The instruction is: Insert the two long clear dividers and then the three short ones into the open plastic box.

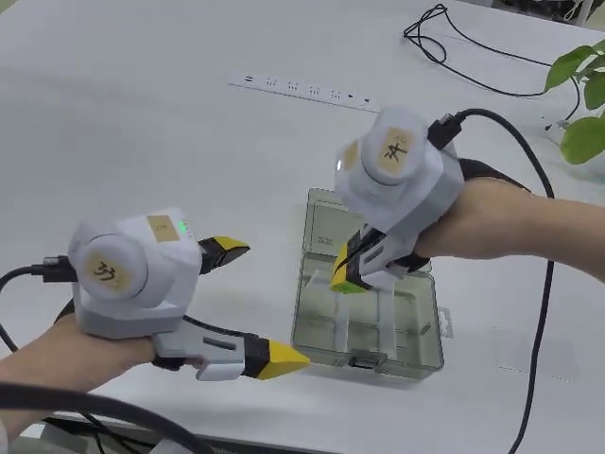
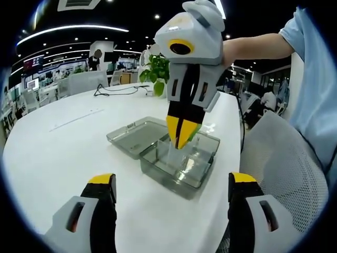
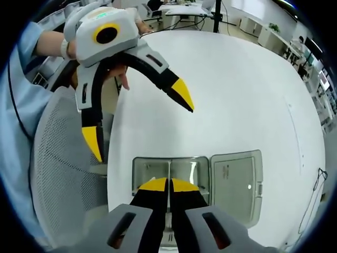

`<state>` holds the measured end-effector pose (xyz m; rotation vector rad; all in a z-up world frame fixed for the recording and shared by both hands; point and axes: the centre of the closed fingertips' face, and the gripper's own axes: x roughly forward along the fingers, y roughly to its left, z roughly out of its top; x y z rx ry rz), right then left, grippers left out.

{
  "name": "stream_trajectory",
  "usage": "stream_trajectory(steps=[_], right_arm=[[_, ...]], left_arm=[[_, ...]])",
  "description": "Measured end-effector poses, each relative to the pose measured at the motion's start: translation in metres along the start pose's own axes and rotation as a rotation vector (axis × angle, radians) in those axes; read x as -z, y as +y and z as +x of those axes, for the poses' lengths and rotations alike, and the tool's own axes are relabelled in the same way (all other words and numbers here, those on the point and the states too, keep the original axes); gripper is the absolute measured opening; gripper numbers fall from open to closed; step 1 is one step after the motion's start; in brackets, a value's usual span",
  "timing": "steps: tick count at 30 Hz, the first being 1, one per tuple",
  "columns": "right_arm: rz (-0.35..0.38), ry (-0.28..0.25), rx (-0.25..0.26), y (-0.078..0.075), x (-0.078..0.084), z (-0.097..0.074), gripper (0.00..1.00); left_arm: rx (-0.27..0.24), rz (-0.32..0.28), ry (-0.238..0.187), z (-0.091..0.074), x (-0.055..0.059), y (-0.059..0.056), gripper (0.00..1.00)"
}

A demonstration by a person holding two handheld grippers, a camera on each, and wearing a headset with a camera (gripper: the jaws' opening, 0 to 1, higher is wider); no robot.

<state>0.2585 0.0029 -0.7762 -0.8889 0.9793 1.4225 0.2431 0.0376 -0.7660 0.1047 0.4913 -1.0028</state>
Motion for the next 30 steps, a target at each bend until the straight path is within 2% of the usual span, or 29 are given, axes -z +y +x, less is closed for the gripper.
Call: stream_trajectory(steps=[6,19,30], right_arm=[[-0.014,0.014,0.010,-0.001,0.001,0.007,0.02],[0.006,0.017,0.015,-0.004,0.004,0.018,0.02],[0.006,0.042,0.016,-0.006,0.007,0.031,0.02]], left_arm=[[0.001,-0.003,0.000,-0.001,0.000,0.001,0.88],[-0.002,-0.013,0.000,-0.003,0.002,0.002,0.87],[-0.001,-0.013,0.000,-0.003,0.002,0.003,0.86]])
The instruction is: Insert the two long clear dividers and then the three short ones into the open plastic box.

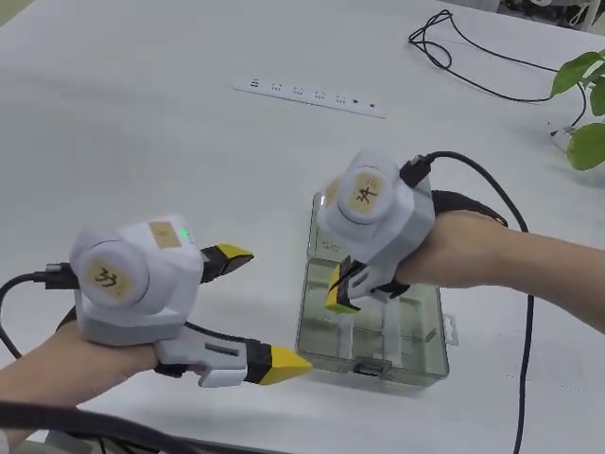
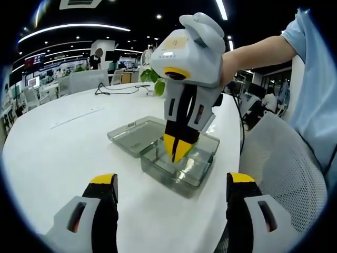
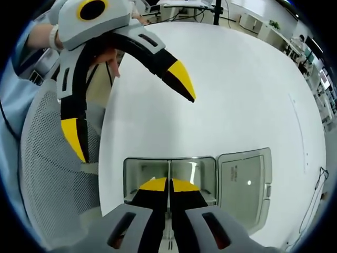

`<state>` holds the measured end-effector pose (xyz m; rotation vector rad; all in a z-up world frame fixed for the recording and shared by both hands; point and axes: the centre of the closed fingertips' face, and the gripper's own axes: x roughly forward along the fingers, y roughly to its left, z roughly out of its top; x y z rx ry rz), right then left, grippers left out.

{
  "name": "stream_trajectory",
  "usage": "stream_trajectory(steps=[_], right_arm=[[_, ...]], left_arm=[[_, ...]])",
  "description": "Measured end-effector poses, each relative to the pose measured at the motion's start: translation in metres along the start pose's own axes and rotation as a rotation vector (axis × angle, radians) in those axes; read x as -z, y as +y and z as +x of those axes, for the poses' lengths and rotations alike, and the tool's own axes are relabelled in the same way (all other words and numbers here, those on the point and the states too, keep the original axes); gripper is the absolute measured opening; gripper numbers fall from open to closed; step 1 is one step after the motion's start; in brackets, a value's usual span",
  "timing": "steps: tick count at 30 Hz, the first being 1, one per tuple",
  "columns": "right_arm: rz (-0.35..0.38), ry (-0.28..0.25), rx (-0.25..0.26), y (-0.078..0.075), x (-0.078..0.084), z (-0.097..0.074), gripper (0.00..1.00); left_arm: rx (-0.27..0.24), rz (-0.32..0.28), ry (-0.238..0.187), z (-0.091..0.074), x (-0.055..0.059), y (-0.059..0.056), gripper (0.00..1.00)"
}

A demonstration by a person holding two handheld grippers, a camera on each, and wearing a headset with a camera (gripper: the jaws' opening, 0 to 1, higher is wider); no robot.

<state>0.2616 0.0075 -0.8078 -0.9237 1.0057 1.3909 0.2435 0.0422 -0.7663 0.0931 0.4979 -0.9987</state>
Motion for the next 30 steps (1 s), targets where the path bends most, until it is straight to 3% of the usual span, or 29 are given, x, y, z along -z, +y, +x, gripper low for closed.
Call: stream_trajectory(steps=[15,30], right_arm=[[-0.020,0.013,0.016,-0.0006,0.0023,0.0107,0.02],[-0.018,0.009,0.033,-0.0005,0.0036,0.0108,0.02]], left_arm=[[-0.003,-0.001,-0.001,0.0003,-0.0010,0.0012,0.85],[0.017,0.015,-0.002,0.0062,-0.0052,-0.0063,0.84]])
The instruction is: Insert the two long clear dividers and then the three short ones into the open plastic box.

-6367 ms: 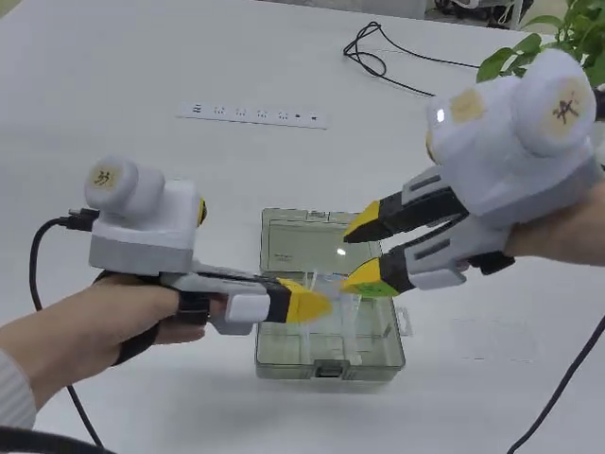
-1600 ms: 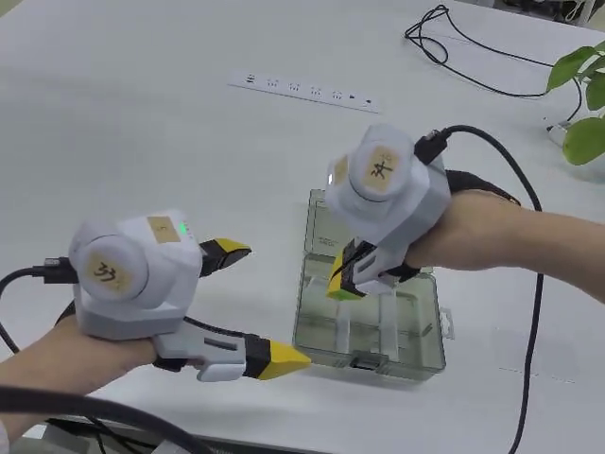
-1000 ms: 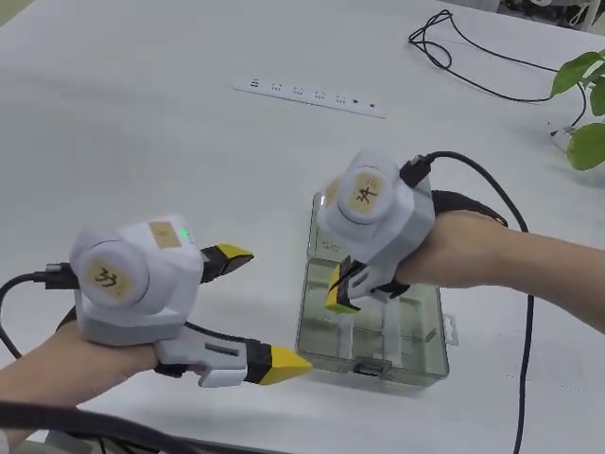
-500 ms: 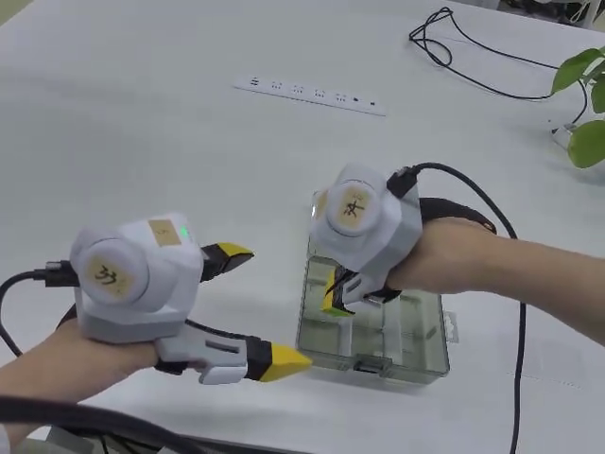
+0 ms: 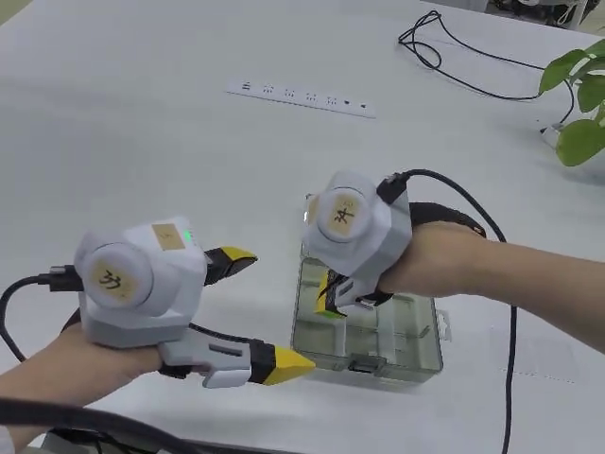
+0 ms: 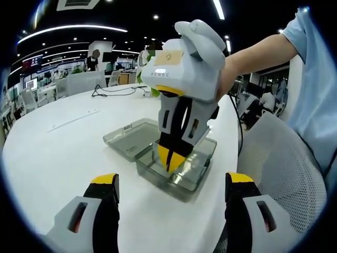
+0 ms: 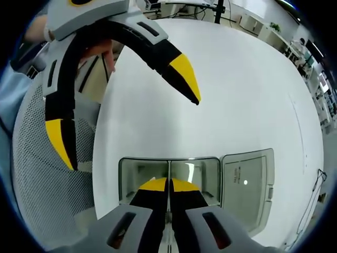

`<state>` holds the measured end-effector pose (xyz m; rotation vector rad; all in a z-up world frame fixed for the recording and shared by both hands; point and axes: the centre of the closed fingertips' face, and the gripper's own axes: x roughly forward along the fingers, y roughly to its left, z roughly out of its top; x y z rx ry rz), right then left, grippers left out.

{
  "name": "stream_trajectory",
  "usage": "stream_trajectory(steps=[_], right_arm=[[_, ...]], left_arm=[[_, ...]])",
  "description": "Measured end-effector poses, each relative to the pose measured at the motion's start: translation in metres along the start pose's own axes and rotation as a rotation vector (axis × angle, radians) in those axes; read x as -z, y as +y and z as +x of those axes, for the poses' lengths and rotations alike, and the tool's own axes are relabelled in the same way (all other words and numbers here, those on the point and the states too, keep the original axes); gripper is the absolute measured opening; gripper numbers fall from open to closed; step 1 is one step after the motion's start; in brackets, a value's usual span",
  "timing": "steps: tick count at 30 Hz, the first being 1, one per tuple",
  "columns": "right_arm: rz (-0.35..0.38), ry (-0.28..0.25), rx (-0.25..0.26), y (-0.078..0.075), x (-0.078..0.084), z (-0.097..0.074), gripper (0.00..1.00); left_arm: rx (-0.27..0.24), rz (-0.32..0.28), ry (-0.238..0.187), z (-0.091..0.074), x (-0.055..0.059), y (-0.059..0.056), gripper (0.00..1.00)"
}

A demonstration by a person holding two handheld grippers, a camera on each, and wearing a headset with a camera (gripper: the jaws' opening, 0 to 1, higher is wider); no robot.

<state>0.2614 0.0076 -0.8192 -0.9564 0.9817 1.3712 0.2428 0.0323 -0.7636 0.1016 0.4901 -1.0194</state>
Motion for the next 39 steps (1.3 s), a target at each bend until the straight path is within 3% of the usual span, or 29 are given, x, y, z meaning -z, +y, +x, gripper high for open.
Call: stream_trajectory(steps=[8,23,32,39], right_arm=[[0.021,-0.020,-0.007,0.002,0.000,0.001,0.04],[0.116,-0.220,0.016,0.004,-0.002,-0.021,0.44],[0.183,-0.423,0.015,0.014,-0.014,-0.043,0.70],[0.206,-0.466,0.047,0.016,-0.005,-0.051,0.87]], left_arm=[[-0.003,0.008,-0.001,-0.002,-0.003,0.002,0.83],[-0.003,0.014,0.013,-0.007,-0.002,0.000,0.84],[-0.006,0.019,0.030,-0.011,0.001,0.000,0.84],[-0.003,0.030,0.040,-0.012,-0.001,-0.002,0.84]])
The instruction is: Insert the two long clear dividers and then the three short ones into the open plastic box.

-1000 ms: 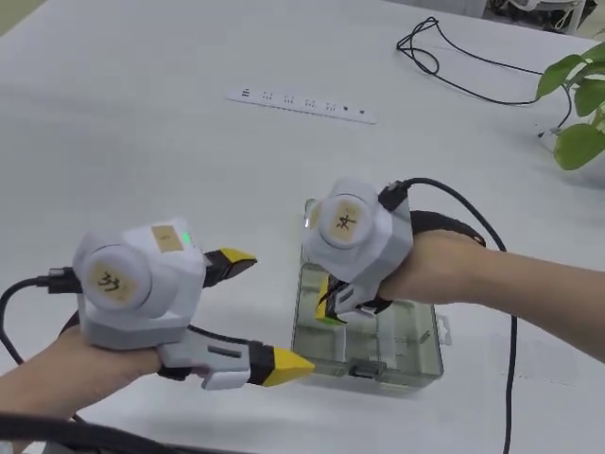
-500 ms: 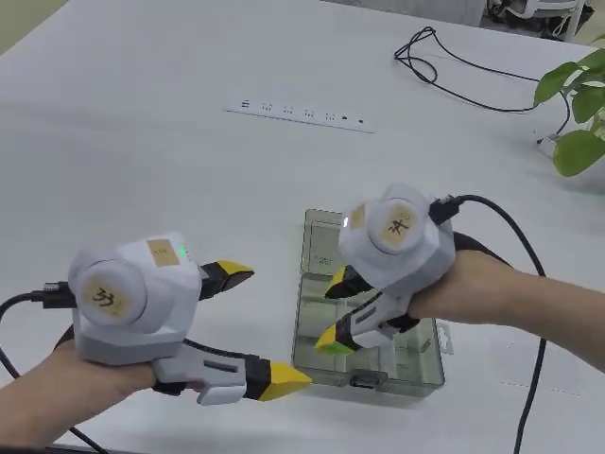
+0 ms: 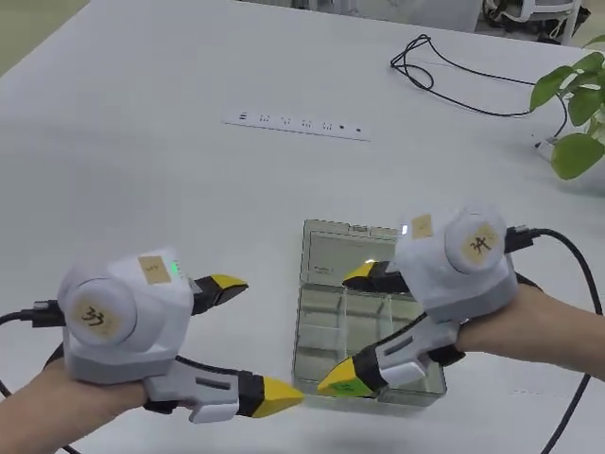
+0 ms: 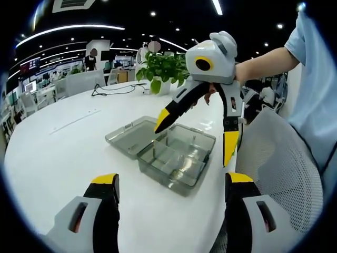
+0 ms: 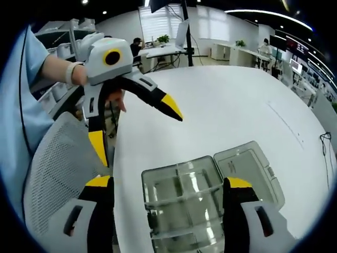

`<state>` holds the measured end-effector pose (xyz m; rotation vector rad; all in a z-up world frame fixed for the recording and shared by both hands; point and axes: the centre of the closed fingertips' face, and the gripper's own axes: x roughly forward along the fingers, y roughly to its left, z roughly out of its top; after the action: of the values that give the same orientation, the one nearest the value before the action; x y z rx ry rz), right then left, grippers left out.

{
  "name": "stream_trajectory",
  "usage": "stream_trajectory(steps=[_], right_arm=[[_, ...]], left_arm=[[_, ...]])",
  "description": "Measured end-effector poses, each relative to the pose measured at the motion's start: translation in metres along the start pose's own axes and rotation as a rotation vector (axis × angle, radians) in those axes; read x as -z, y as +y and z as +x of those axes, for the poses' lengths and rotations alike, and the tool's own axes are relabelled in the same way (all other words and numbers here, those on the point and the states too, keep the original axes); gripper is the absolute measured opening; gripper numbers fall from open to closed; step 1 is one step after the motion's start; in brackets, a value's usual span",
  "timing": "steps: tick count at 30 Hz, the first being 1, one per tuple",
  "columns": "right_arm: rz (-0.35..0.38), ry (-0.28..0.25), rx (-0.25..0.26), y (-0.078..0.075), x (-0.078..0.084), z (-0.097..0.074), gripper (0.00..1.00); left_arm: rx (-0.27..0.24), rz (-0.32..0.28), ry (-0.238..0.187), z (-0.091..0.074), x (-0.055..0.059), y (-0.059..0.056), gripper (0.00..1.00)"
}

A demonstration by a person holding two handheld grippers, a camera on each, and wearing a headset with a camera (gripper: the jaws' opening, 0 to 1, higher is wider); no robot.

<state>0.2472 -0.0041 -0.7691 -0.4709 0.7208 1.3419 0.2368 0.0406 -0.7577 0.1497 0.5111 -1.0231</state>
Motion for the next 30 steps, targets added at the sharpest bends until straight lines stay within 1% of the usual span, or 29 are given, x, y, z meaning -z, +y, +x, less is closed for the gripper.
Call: stream_trajectory(steps=[1,3,6,8,10,11,13,14,16,18,19,22,24,27,30], right_arm=[[0.005,-0.002,0.008,-0.001,0.001,-0.001,0.90],[0.042,-0.061,0.012,-0.002,-0.004,-0.005,1.00],[0.055,-0.069,0.027,-0.007,0.002,-0.013,1.00],[0.057,-0.069,0.047,-0.012,0.006,-0.019,1.00],[0.075,-0.084,0.068,-0.018,0.009,-0.028,1.00],[0.084,-0.097,0.067,-0.020,0.010,-0.033,1.00],[0.105,-0.099,0.084,-0.023,0.014,-0.039,1.00],[0.101,-0.102,0.088,-0.024,0.018,-0.042,1.00],[0.110,-0.098,0.106,-0.027,0.024,-0.047,1.00],[0.120,-0.098,0.112,-0.027,0.030,-0.052,1.00],[0.127,-0.096,0.124,-0.028,0.033,-0.055,1.00],[0.131,-0.096,0.135,-0.034,0.044,-0.065,1.00],[0.118,-0.079,0.149,-0.035,0.051,-0.070,1.00],[0.118,-0.060,0.152,-0.036,0.060,-0.076,1.00],[0.120,-0.036,0.163,-0.040,0.074,-0.084,0.98]], left_arm=[[-0.001,0.003,0.001,0.000,0.000,0.000,0.84],[-0.001,0.006,0.005,0.000,-0.001,0.000,0.85],[-0.004,0.008,0.009,0.001,-0.001,0.001,0.86],[-0.004,0.009,0.011,0.001,-0.002,0.000,0.86],[-0.005,0.015,0.015,0.001,-0.002,0.001,0.87],[-0.006,0.014,0.018,0.000,-0.003,0.001,0.87],[-0.007,0.015,0.019,0.000,-0.003,0.002,0.86],[-0.009,0.017,0.020,0.000,-0.003,0.002,0.87],[-0.008,0.017,0.023,0.001,-0.003,0.002,0.86],[-0.009,0.020,0.027,0.001,-0.003,0.002,0.86],[-0.010,0.021,0.025,0.001,-0.004,0.002,0.86],[-0.008,0.023,0.029,0.000,-0.004,0.002,0.86],[-0.007,0.022,0.031,0.000,-0.004,0.002,0.86],[-0.010,0.022,0.033,0.000,-0.003,0.002,0.86],[-0.010,0.024,0.038,-0.001,-0.002,0.001,0.85]])
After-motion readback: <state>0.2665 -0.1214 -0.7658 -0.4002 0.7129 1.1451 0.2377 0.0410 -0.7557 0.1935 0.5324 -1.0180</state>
